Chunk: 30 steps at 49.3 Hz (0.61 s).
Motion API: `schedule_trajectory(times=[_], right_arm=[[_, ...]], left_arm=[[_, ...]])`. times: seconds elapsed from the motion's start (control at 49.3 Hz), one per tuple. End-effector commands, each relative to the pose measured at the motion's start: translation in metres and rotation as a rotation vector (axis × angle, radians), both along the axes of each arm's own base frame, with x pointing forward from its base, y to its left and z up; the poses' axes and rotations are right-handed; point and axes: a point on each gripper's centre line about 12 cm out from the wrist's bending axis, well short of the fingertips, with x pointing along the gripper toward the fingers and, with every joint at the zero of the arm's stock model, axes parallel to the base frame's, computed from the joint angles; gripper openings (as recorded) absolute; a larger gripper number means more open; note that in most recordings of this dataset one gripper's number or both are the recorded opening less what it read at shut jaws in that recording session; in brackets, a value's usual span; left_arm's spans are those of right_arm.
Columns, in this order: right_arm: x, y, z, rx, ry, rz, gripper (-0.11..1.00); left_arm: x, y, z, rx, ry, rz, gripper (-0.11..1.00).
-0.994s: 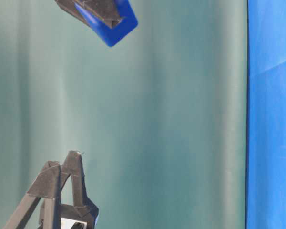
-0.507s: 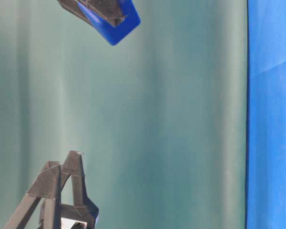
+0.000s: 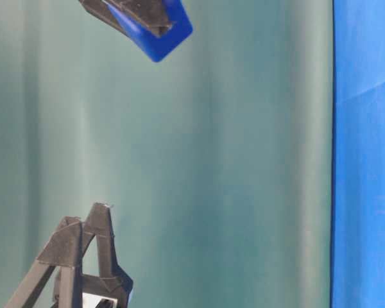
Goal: Handover the blue block to the right arm after grasping it with the left arm, then place it in the designated position.
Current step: 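Lower the held cube toward the table with the right gripper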
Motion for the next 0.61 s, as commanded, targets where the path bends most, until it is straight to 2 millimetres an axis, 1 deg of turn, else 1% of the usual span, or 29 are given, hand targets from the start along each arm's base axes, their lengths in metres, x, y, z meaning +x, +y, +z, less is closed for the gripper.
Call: schedule_trajectory(times=[0.0,0.203,0.446,0.588], right_arm=[[0.005,0.002,-0.005,-0.002,0.009,0.006,0.53],[0.021,0.001,-0.036,0.001,0.053,0.026,0.53],[0.034,-0.009,-0.068,0.036,0.049,0.042,0.53],[0.040,-0.014,-0.090,0.075,0.029,0.065,0.53]], left_arm=[[-0.002,0.000,0.011,0.000,-0.034,-0.001,0.93],[-0.002,0.000,0.010,0.000,-0.031,-0.001,0.93],[-0.002,0.000,0.009,0.000,-0.026,-0.001,0.93],[-0.002,0.000,0.009,0.000,-0.026,-0.001,0.93]])
